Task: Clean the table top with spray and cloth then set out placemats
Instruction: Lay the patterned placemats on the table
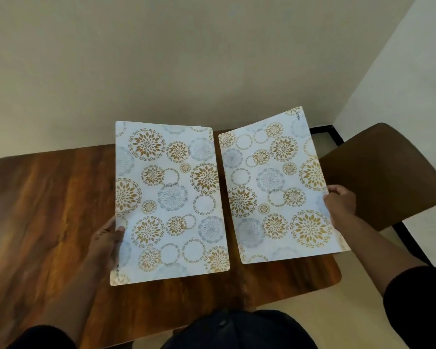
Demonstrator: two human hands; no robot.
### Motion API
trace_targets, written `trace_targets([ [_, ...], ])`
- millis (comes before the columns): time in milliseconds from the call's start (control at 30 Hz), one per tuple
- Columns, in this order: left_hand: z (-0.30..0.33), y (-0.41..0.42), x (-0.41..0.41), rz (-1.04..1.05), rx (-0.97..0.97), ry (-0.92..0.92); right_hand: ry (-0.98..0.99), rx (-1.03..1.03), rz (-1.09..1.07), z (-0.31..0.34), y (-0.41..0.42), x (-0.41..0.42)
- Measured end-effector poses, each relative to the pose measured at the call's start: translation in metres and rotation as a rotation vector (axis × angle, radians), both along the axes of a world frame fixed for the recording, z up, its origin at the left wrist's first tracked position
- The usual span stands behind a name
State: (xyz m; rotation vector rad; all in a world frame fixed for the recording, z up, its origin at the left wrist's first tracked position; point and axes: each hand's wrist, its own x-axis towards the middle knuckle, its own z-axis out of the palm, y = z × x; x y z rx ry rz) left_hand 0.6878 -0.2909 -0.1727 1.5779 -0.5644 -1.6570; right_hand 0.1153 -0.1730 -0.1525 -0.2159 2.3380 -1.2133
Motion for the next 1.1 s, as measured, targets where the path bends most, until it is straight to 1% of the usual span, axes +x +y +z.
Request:
trace_targets([
  [233,-0.012,0.036,-0.079,0.042,0.051,0.009,-0.099,-0.002,0.081,-0.026,-0.015,-0.005],
  [433,-0.035,0.054,-0.117,0.044,0.063,-0.103,-0.161,0.034,0.140,-0.055,-0.017,-0.011],
  [600,-0.031,0.062,-0.147,0.067,0.070,-0.140,-0.187,0.107,0.186,-0.075,-0.011,-0.013],
  [833,-0.033,0.066,-0.157,0.051,0.063,-0.168,-0.223,0.118,0.190,-0.092,-0.007,-0.014],
  [1100,-0.030,0.072,-0.162,0.059,0.055,-0.142,-0.238,0.123,0.161,-0.102,-0.011,-0.017],
])
